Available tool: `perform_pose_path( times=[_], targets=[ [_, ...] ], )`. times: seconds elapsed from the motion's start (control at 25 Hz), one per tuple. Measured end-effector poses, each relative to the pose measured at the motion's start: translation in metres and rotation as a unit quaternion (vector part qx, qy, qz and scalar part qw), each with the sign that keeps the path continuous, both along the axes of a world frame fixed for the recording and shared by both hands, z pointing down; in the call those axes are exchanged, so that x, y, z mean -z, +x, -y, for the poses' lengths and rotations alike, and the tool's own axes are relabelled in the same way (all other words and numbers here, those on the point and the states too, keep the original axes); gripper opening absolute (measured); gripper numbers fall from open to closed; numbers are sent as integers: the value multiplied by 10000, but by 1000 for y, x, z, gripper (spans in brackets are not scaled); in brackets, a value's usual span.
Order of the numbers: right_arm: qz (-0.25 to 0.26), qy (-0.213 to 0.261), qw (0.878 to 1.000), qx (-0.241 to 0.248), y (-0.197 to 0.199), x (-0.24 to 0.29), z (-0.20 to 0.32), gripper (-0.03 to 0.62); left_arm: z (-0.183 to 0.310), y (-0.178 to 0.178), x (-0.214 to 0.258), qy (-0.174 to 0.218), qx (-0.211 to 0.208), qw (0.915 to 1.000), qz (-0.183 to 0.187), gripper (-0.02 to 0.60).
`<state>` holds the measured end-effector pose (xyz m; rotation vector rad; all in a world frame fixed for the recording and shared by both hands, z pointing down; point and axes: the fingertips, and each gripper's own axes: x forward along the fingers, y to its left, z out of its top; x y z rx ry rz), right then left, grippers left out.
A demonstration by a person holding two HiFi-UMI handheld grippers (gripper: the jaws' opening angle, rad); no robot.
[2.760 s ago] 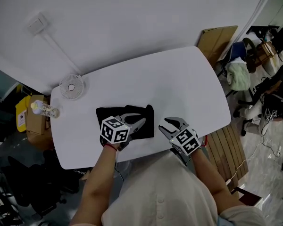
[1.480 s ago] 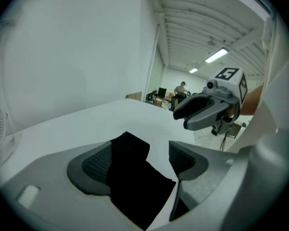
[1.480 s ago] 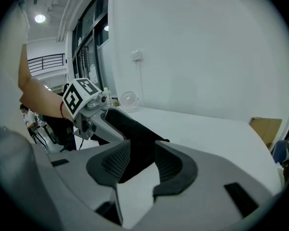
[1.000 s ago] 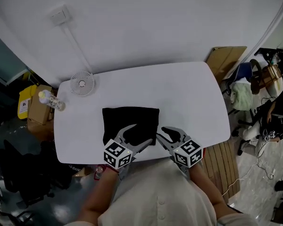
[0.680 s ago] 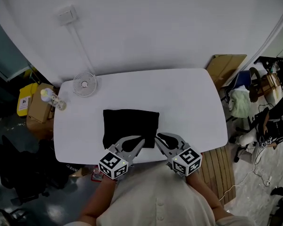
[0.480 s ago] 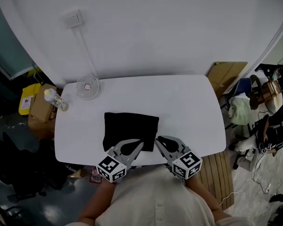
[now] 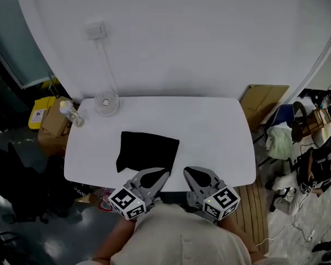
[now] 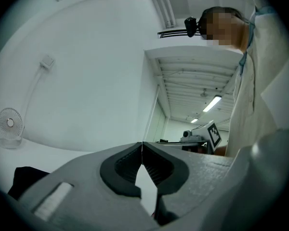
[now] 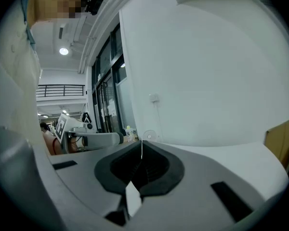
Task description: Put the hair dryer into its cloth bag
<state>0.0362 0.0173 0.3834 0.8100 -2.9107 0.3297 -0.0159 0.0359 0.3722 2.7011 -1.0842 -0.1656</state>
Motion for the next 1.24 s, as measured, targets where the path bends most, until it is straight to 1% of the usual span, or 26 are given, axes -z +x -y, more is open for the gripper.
perform_pose_path(
  times=[0.12, 0.28, 0.48, 0.72, 0.92, 1.24],
  targets=[
    [88, 141, 9999, 33, 15, 13, -17, 17, -19, 16, 9, 53, 42, 10000, -20, 11],
    [99, 275, 9995, 136, 30, 20, -37, 17, -39, 32, 15, 144, 146, 9998, 66, 11],
    [201, 355, 9987, 320, 35, 26, -58, 17, -56, 42, 17, 224, 252, 9994, 126, 11],
    [313, 474, 9972, 495, 37, 35, -78, 17, -75, 56, 23, 264, 306, 9992, 37, 11],
    [355, 540, 9966, 519, 39, 40, -82, 17, -81, 61, 26, 346, 334, 9988, 16, 11],
    [328, 518, 9966, 550, 37, 41, -87, 16, -87, 57, 30, 317, 369, 9988, -82, 11]
  ],
)
